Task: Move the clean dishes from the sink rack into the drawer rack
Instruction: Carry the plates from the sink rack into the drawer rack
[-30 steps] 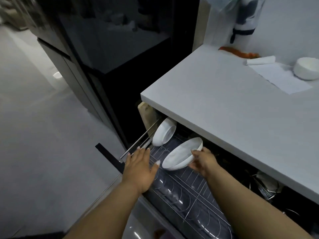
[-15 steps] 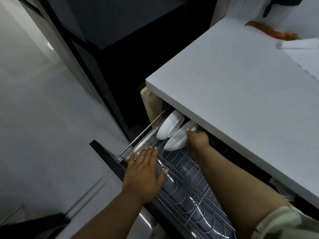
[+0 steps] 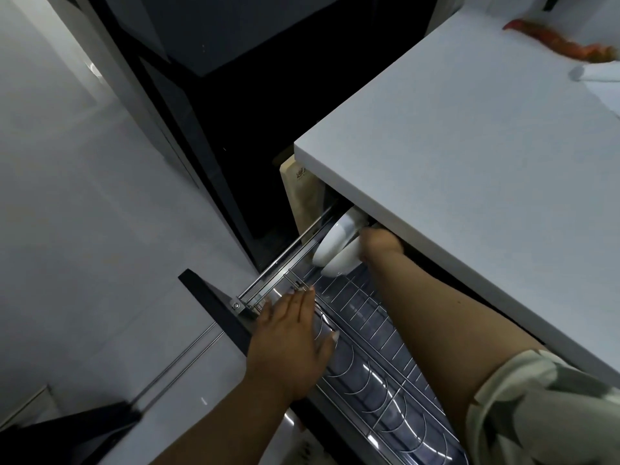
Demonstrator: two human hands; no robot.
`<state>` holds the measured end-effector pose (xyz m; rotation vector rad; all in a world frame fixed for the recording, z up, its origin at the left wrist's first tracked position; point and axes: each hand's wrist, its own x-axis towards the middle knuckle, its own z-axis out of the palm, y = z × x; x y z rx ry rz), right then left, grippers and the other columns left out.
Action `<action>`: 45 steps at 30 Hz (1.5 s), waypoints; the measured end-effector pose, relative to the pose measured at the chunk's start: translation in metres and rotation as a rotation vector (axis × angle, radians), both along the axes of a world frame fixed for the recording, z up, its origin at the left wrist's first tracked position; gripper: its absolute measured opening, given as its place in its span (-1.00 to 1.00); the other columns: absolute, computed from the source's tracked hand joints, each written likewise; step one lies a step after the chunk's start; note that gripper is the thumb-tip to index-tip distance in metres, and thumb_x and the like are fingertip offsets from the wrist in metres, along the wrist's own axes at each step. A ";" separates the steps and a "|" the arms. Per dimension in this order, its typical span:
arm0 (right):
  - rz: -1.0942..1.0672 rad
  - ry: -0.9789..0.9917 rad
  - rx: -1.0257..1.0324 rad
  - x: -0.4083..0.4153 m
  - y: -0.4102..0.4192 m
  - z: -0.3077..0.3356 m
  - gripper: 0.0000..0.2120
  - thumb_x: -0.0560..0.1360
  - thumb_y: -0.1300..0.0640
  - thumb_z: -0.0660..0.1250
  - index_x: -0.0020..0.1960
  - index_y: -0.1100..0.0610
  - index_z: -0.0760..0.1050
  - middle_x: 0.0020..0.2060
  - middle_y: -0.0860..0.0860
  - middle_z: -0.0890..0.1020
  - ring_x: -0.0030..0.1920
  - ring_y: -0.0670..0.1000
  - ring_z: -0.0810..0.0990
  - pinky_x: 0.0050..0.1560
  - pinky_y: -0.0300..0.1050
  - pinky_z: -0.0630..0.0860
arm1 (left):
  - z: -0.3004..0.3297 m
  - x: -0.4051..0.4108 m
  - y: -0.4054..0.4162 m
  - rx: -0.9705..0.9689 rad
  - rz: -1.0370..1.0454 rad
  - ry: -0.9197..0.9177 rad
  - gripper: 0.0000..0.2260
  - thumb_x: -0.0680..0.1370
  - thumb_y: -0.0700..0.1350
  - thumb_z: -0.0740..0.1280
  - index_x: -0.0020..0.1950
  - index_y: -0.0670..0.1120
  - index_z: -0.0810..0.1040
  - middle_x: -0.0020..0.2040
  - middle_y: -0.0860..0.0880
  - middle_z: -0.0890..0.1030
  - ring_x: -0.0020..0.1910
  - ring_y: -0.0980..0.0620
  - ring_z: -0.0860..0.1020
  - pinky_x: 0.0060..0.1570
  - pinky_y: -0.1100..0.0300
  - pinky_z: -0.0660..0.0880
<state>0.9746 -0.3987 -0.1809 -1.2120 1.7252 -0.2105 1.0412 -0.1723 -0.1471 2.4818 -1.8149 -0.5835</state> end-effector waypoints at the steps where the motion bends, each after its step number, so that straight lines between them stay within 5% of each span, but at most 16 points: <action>1: 0.014 0.028 -0.021 0.002 0.003 0.004 -0.60 0.57 -0.06 0.14 0.28 0.14 0.48 0.25 0.16 0.54 0.25 0.21 0.50 0.23 -0.02 0.40 | -0.001 0.001 0.000 -0.004 0.001 0.006 -0.23 0.45 0.34 -0.22 0.58 -0.03 -0.09 0.58 0.02 0.09 0.55 0.06 0.04 0.51 0.01 -0.13; 6: -0.032 0.084 -0.069 0.004 0.018 0.000 -0.62 0.55 -0.01 0.24 0.23 0.24 0.47 0.17 0.20 0.59 0.17 0.21 0.57 0.04 -0.10 0.44 | -0.006 0.002 0.001 -0.009 0.009 0.016 -0.24 0.46 0.34 -0.20 0.58 -0.02 -0.04 0.56 0.02 0.16 0.53 0.05 0.10 0.51 0.02 -0.06; 13: -0.023 0.103 -0.122 0.013 0.035 0.003 -0.54 0.56 0.05 0.23 0.35 0.27 0.24 0.21 0.22 0.55 0.20 0.25 0.53 0.04 -0.06 0.42 | -0.008 0.002 0.001 -0.006 0.006 0.017 -0.26 0.48 0.33 -0.15 0.58 -0.02 -0.05 0.56 0.01 0.17 0.53 0.04 0.11 0.50 0.03 -0.05; 19: 0.111 0.170 -0.092 0.011 0.009 -0.001 -0.58 0.59 -0.06 0.15 0.23 0.24 0.48 0.16 0.18 0.60 0.17 0.21 0.56 0.05 -0.10 0.43 | -0.006 0.001 0.000 -0.026 0.009 0.032 -0.26 0.48 0.32 -0.14 0.58 -0.05 0.01 0.54 -0.03 0.23 0.51 0.02 0.18 0.48 0.02 -0.01; 28: 0.239 0.169 -0.072 0.023 -0.017 -0.017 -0.57 0.56 -0.06 0.12 0.32 0.14 0.41 0.31 0.15 0.49 0.32 0.19 0.44 0.32 0.02 0.36 | -0.007 0.002 0.002 -0.054 0.032 0.046 -0.23 0.45 0.34 -0.14 0.57 -0.05 0.05 0.48 -0.04 0.35 0.47 0.01 0.26 0.47 0.02 0.06; 39: 0.176 0.144 -0.063 -0.009 0.017 0.005 -0.36 0.56 -0.23 0.13 0.30 0.32 0.43 0.25 0.23 0.54 0.25 0.21 0.52 0.15 -0.07 0.43 | -0.006 0.001 0.002 -0.076 0.051 0.037 -0.32 0.53 0.29 -0.01 0.57 -0.02 0.03 0.48 -0.01 0.34 0.46 0.05 0.24 0.48 0.08 0.06; 45: 0.040 -0.011 -0.053 -0.035 0.063 0.015 -0.28 0.52 -0.20 0.25 0.47 0.24 0.16 0.38 0.22 0.40 0.33 0.23 0.43 0.17 -0.05 0.39 | -0.005 0.000 0.001 -0.087 0.039 0.010 -0.32 0.53 0.30 -0.01 0.56 -0.02 0.04 0.51 0.00 0.28 0.47 0.04 0.22 0.48 0.07 0.09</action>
